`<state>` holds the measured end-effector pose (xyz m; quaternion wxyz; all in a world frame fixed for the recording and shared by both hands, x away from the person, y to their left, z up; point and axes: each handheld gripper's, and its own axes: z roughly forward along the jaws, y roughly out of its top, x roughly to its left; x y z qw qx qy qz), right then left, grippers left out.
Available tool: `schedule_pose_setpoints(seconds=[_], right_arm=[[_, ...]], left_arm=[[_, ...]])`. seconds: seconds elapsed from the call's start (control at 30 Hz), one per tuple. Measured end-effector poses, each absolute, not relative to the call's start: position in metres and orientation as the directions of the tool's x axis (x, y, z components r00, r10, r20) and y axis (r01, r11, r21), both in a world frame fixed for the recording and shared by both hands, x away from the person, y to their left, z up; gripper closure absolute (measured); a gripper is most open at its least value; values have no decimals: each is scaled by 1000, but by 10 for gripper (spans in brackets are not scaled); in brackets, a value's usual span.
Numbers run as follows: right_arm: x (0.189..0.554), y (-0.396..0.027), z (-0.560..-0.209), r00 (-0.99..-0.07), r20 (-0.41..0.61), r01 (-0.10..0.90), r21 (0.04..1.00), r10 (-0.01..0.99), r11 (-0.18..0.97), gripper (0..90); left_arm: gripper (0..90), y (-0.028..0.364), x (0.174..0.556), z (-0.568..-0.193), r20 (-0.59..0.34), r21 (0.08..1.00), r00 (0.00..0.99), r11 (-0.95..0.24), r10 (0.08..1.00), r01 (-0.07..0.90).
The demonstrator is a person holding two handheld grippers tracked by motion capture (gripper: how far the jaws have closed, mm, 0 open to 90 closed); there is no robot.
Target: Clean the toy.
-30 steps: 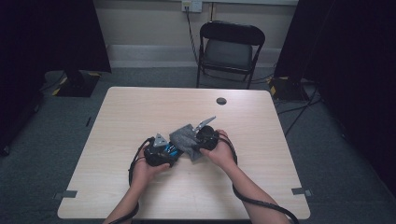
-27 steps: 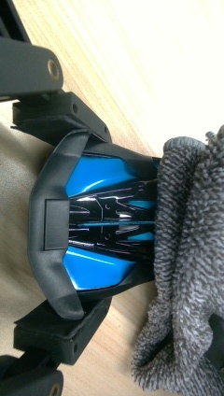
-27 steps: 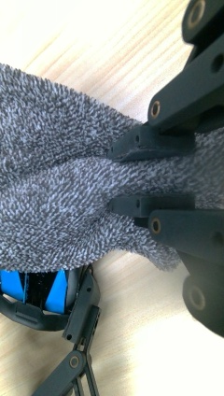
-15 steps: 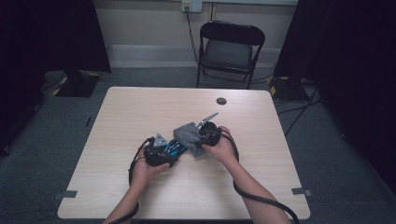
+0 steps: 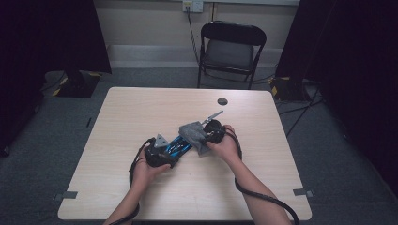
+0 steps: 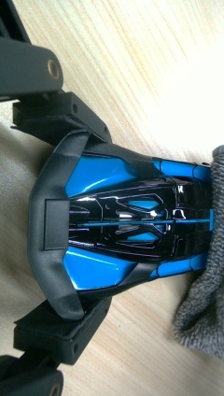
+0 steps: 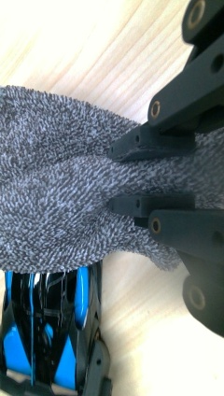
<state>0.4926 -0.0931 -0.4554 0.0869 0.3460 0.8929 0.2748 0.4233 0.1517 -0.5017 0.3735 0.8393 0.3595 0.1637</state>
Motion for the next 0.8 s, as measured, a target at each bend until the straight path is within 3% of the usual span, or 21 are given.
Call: schedule_pose_setpoints(seconds=[0.8], right_arm=[[497,-119,-462,-704,27,605,546,710,579,750]], left_arm=[[240,152,423,-502,6,744,688,-463,726,481]])
